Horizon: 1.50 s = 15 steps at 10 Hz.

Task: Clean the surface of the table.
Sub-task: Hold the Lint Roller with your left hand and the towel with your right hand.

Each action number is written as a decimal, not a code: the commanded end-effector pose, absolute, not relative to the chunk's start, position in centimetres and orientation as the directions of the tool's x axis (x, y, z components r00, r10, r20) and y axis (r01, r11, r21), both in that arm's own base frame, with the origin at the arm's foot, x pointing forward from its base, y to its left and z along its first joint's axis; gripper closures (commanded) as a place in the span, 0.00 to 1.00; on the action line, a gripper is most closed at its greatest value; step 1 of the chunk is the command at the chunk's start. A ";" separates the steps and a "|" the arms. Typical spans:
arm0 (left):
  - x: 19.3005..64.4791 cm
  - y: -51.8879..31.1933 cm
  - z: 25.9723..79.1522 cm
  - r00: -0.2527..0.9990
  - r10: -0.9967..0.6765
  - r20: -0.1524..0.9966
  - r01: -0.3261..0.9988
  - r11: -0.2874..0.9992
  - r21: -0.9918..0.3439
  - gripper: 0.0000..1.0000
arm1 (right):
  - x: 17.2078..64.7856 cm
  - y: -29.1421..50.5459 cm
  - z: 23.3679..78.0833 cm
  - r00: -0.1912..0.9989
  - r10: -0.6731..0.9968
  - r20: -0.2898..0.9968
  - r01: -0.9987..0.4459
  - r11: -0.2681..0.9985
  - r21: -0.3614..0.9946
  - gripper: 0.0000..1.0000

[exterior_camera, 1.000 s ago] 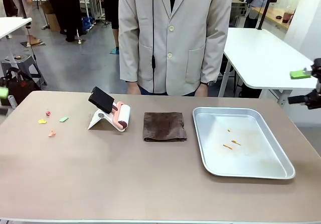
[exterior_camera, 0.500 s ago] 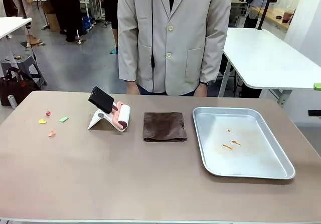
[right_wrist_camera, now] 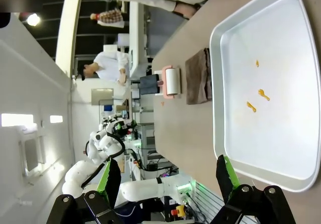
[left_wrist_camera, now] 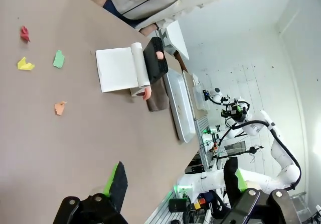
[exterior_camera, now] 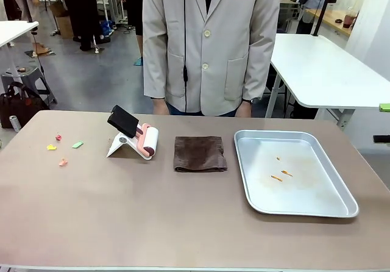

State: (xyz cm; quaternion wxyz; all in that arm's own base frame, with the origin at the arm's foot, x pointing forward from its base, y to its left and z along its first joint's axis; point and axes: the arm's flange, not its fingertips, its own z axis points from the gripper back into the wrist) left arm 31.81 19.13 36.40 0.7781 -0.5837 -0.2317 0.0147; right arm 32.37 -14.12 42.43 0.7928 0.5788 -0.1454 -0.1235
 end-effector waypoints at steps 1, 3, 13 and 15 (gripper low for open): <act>31.9 19.4 36.8 0.882 0.292 0.370 0.279 0.310 -0.909 0.00 | 32.4 -14.2 42.7 0.924 -0.371 0.096 0.014 0.284 0.959 0.00; 31.8 19.2 36.5 0.892 0.293 0.345 0.249 0.319 -0.914 0.00 | 32.3 -14.2 42.4 0.927 -0.365 0.087 0.028 0.299 0.954 0.00; 45.3 3.7 46.7 0.946 -0.154 0.284 0.323 0.490 -0.809 0.00 | 40.3 9.7 53.1 0.966 0.084 0.244 -0.217 0.777 0.590 0.00; 47.5 0.7 47.9 0.956 -0.149 0.253 0.292 0.565 -0.771 0.00 | 41.9 15.2 51.8 0.964 0.181 0.195 -0.256 0.829 0.498 0.00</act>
